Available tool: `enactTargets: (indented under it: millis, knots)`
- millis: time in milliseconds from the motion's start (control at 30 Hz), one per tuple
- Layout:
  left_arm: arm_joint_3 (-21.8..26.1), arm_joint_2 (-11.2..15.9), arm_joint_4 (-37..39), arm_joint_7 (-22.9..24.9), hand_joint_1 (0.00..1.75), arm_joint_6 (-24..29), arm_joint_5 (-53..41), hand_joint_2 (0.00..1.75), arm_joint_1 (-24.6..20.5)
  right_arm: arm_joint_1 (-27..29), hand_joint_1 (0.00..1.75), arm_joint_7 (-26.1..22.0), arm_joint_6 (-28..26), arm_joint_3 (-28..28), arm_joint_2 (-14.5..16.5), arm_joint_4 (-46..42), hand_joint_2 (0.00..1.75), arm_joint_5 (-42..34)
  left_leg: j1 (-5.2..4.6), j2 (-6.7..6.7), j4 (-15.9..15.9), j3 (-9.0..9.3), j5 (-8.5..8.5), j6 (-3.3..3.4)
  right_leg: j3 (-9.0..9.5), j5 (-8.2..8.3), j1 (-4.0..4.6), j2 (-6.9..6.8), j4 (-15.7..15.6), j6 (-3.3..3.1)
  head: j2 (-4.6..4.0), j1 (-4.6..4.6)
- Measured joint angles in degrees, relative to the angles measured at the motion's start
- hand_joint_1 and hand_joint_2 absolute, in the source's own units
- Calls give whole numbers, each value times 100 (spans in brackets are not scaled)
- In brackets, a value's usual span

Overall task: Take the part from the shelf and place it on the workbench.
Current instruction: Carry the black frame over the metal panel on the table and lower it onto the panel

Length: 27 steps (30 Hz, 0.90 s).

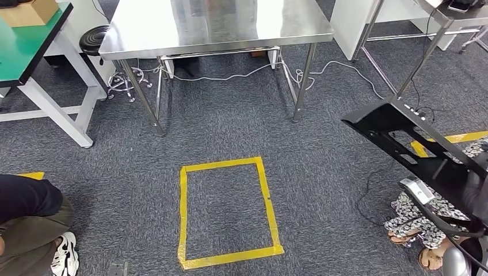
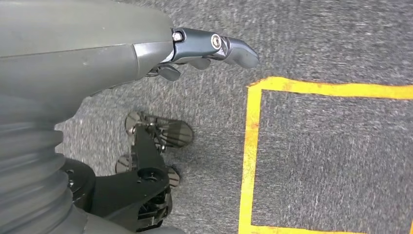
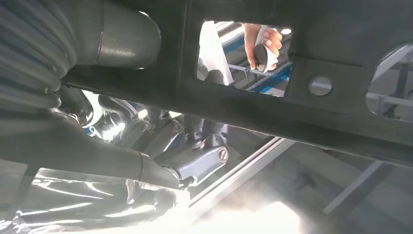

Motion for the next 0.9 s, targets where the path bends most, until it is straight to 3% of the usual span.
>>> enactTargets:
  millis: [67, 167, 200, 233, 300, 367, 400, 467, 533, 567, 633, 700, 733, 767, 833, 867, 900]
  knots:
    - [23, 4, 0, -8, 0, -1, 17, 175, 21, -65, 175, 2, -2, 15, -2, 22, 175, 1, 35, 6, 308, -133, -207, -63, 5, 11, -14, -2, -3, -56, 0, -2]
    - [31, 3, 1, -25, 0, -39, 15, 175, 48, -116, 175, 20, -4, 61, 2, 39, 175, -16, 58, 10, 1367, -650, -712, -130, -2, 3, 28, -6, -3, -108, 0, -5]
    - [32, 3, 1, -28, 0, -51, 3, 175, 58, -116, 175, 29, -4, 81, 4, 41, 175, -28, 62, 10, 1573, -767, -745, -121, 0, -2, 48, -7, -2, -118, 0, -6]
    - [32, 3, 1, -29, 0, -59, -12, 175, 66, -108, 175, 39, -4, 97, 5, 40, 175, -44, 61, 10, 1566, -784, -667, -93, 6, -6, 71, -6, -2, -124, 0, -6]
    - [32, 5, 1, -27, 0, -63, -45, 175, 67, -75, 175, 54, -4, 113, 2, 25, 175, -94, 25, 9, 960, -515, -276, 37, 29, -15, 116, -3, -7, -137, 0, -7]
    - [31, 23, -3, -18, 0, -52, -72, 175, 52, -15, 175, 59, -4, 116, -8, -6, 175, -170, -41, 42, 285, -185, -11, 198, 50, -25, 143, -5, -23, -141, 0, 10]
    - [31, 31, -4, -12, 0, -43, -83, 175, 43, 19, 175, 60, -4, 118, -13, -20, 175, -210, -78, 59, 107, -97, 29, 253, 55, -28, 140, -8, -34, -134, 0, 12]
    - [29, 40, -5, -2, 0, -30, -92, 175, 31, 75, 175, 54, -4, 127, -24, -34, 175, -272, -131, 83, 2, -54, 26, 297, 74, -23, 126, -23, -84, -89, 0, 8]
    - [30, 42, -5, 5, 0, -26, -91, 175, 26, 114, 175, 37, -2, 143, -48, -53, 175, -314, -114, 84, -220, 81, 110, 356, 59, -49, 139, -29, -52, -62, 0, 11]
    - [31, 39, -5, 9, 0, -26, -91, 175, 20, 120, 175, 27, 8, 151, -67, -62, 175, -330, -97, 87, -335, 154, 160, 391, -7, -114, 148, -23, 80, -68, 0, 13]
    - [32, 28, -5, 15, 0, -28, -87, 175, 3, 127, 175, 7, 50, 166, -99, -69, 175, -358, -79, 87, -446, 235, 205, 414, -328, -362, 136, -8, 681, -100, 0, 29]
    - [32, 19, -5, 22, 0, -30, -84, 175, -2, 139, 175, -10, 84, 186, -110, -62, 175, -375, -74, 76, -444, 241, 188, 388, -694, -553, 98, -6, 1307, -59, 0, 37]
    - [32, 12, -4, 24, 0, -31, -84, 175, 2, 142, 175, -16, 87, 201, -111, -59, 175, -379, -68, 65, -437, 246, 171, 363, -764, -536, 71, -7, 1384, -1, 0, 35]
    - [32, 5, -3, 26, 0, -32, -83, 175, 8, 140, 175, -20, 92, 215, -114, -57, 175, -381, -54, 54, -417, 252, 150, 329, -710, -424, 39, -8, 1230, 78, 0, 34]
    - [33, 7, -2, 28, 0, -23, -84, 175, 14, 117, 175, -23, 111, 247, -125, -45, 175, -385, -27, 32, -298, 240, 64, 218, -362, -98, -28, -20, 502, 233, 0, 45]
    - [33, 17, -3, 30, 0, -14, -85, 175, 13, 94, 175, -24, 128, 266, -133, -30, 175, -388, -28, 25, -194, 207, -1, 155, -214, 5, -43, -16, 210, 251, 0, 60]
    - [34, 29, -4, 33, 0, -2, -88, 175, 13, 72, 175, -25, 146, 288, -138, -8, 175, -392, -41, 20, -102, 169, -59, 105, -131, 45, -52, -13, 61, 223, 0, 64]
